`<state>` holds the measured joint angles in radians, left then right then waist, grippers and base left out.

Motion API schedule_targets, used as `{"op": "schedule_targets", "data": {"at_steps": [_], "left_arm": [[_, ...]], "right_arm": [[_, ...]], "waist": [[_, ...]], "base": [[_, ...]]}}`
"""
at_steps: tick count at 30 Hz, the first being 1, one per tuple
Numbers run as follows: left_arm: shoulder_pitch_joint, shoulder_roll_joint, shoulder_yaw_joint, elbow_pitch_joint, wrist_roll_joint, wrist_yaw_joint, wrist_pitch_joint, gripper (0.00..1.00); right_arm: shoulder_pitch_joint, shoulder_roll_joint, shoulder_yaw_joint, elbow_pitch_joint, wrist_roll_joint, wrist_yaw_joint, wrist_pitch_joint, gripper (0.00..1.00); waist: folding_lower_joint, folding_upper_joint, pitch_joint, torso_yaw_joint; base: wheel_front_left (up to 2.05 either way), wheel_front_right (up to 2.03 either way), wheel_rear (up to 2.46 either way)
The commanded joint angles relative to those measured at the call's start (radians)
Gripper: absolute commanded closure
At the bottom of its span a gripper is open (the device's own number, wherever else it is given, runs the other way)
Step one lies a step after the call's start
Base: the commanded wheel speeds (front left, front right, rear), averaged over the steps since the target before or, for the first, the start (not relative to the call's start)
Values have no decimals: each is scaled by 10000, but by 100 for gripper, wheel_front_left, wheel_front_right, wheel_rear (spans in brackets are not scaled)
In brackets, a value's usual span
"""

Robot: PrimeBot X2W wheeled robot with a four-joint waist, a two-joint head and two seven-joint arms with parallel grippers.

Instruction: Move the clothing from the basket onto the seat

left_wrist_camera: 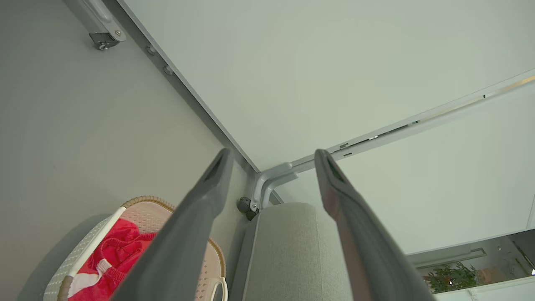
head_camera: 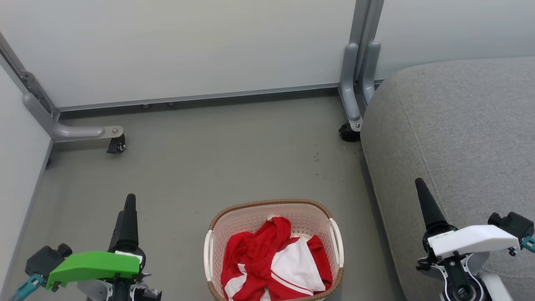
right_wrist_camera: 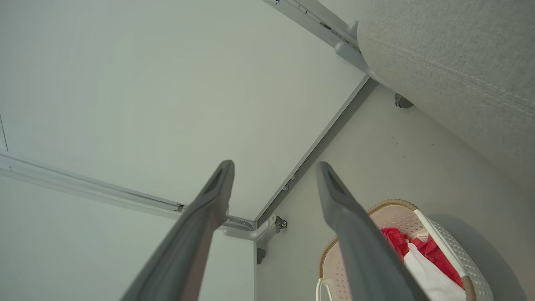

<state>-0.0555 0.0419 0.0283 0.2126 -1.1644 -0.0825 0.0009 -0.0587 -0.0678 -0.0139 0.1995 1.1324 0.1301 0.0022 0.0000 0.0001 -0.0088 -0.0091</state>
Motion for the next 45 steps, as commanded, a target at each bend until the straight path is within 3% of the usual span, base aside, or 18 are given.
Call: {"op": "schedule_targets", "data": {"at_steps": [1,45], "left_arm": [[-69,46,-75,-246,465,67,-116,0],[103,85,-1385,-887,6292,689,-1521,0]], "right_arm": [[4,-73,94,-239,-443,4,-121,0],[469,-408,1332,-1101,-5890,6,-1531,0]], "waist": [[0,-1,-6,-5],[0,-1,-106,89]], "base": [[0,0,0],[0,0,0]]}}
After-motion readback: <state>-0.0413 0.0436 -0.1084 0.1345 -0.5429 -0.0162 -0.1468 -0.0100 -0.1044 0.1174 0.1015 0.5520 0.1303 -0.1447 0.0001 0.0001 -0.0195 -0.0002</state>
